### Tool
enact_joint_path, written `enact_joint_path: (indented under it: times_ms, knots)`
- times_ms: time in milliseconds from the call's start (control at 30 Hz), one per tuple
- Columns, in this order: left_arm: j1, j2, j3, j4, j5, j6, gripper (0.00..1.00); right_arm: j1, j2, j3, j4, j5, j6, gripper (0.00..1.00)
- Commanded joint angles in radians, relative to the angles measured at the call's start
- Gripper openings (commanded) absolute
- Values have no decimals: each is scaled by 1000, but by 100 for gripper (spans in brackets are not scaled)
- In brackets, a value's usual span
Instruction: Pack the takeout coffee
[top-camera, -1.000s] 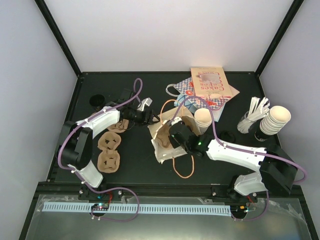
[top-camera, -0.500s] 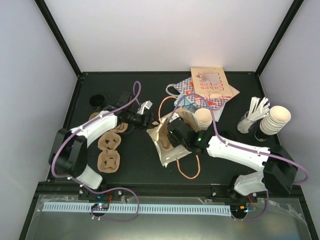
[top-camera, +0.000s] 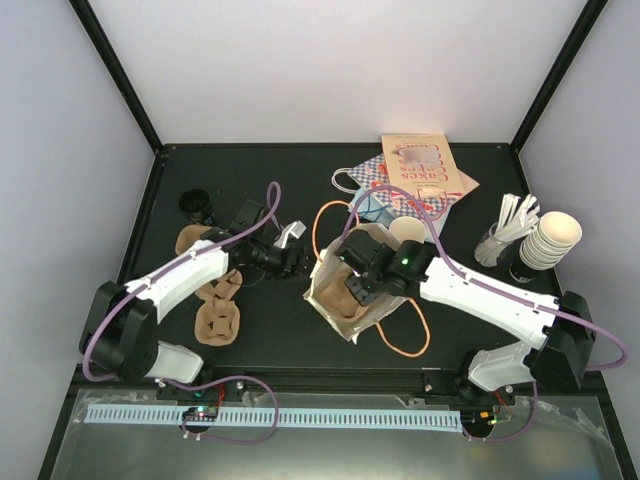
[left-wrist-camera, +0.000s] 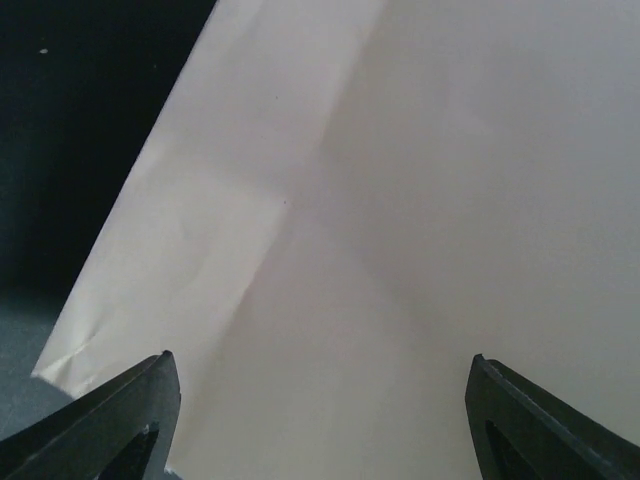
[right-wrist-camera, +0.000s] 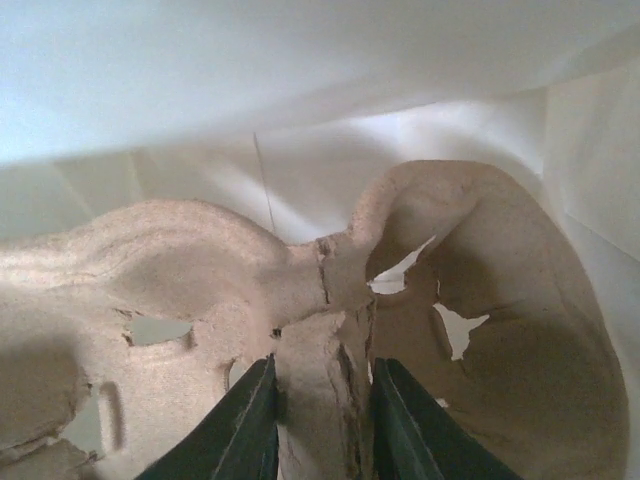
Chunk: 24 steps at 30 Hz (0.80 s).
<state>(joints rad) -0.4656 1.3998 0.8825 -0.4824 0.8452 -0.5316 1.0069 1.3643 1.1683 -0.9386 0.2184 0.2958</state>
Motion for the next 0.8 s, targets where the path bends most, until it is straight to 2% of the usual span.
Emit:
enact_joint_path:
  times_ms: [0,500,767]
  knots:
    - [29,-51,90,-112,-58,81,83,1,28,42,-154,-73,-44,28]
    - [48,-338,186,-192,-67,175,83,1,128,68,-80,-54,-74,28]
    - [37,-404,204,-186,-75,222,83,-1,147,67,-50,-59,-78,28]
